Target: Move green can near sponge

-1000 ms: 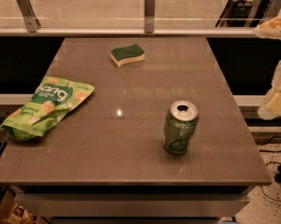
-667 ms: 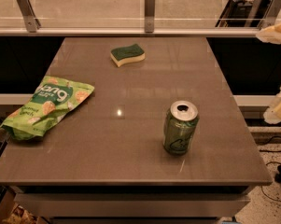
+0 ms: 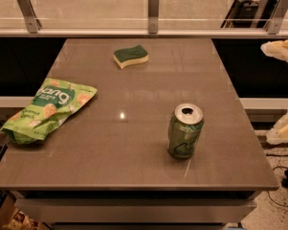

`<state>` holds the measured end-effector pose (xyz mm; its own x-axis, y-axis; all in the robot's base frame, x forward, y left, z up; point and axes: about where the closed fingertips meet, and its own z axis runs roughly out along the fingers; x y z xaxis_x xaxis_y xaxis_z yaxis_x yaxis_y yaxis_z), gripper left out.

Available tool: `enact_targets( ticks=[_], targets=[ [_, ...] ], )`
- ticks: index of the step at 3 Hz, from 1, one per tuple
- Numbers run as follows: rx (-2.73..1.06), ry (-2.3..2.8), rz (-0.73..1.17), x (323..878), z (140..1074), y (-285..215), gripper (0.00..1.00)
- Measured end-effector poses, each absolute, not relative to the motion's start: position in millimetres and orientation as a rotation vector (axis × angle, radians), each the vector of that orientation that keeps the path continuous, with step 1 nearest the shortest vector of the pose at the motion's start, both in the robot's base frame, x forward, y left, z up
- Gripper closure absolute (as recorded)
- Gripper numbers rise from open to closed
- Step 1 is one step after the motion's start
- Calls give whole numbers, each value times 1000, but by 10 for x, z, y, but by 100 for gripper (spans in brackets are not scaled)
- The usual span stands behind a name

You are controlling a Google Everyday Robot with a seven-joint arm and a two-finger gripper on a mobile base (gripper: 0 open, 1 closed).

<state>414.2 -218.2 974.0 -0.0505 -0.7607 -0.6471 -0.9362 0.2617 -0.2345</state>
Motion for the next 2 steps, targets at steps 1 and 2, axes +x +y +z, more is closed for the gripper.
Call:
enact_targets(
  ticks=[1, 2],
  targets=[
    [-1497, 1789, 379, 4089, 9651, -2106, 0],
    [-1453, 1725, 444, 4063, 9546, -2007, 0]
  ],
)
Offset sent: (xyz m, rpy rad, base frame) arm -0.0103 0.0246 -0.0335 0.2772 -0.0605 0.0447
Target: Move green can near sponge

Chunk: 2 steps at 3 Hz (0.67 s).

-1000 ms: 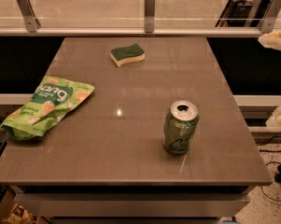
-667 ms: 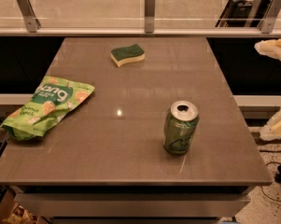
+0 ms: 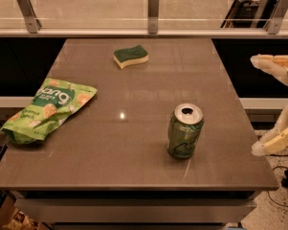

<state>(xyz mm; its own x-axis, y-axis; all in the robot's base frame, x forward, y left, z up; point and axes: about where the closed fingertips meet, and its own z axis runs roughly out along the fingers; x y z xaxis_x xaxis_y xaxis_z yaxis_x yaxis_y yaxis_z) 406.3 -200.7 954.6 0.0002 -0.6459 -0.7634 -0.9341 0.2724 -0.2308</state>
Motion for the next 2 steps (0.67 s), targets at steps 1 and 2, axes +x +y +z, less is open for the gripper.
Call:
enact_targets(
  ticks=[1, 2],
  targets=[
    [-1413, 1668, 515, 4097, 9418, -1900, 0],
    [-1389, 1618, 589, 4132, 9302, -1774, 0]
  ],
)
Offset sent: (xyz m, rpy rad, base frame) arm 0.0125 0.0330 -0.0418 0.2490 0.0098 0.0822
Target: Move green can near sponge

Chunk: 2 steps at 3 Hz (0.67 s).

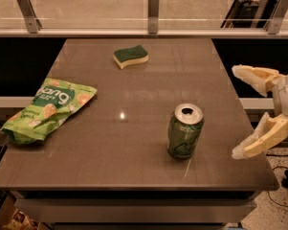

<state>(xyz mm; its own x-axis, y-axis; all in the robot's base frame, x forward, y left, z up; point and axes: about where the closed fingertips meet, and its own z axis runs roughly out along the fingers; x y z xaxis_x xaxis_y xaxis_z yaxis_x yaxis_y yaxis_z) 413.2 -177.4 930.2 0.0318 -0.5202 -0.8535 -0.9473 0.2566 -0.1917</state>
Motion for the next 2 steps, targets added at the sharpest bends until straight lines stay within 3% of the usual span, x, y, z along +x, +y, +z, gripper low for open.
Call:
enact_targets(
  ticks=[2],
  targets=[
    [-1369, 1518, 744, 4193, 9158, -1493, 0]
  ],
)
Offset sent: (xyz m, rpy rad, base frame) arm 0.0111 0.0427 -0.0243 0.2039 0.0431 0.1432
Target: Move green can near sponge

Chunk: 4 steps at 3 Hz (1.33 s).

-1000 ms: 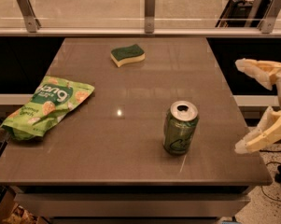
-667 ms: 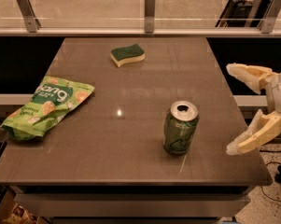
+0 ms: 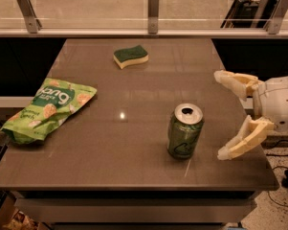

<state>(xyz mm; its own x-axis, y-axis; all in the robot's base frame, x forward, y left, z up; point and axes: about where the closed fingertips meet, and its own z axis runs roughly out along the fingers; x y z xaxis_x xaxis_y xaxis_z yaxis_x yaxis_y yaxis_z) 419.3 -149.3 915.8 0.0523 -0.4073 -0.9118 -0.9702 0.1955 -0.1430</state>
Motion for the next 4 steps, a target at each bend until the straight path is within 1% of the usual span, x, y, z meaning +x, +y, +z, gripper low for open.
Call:
enact_targets(
  ticks=[2, 4],
  targets=[
    [-1380, 1422, 874, 4209, 9135, -1188, 0],
    [-1346, 1338, 959, 4194, 9079, -1038, 0]
  ],
)
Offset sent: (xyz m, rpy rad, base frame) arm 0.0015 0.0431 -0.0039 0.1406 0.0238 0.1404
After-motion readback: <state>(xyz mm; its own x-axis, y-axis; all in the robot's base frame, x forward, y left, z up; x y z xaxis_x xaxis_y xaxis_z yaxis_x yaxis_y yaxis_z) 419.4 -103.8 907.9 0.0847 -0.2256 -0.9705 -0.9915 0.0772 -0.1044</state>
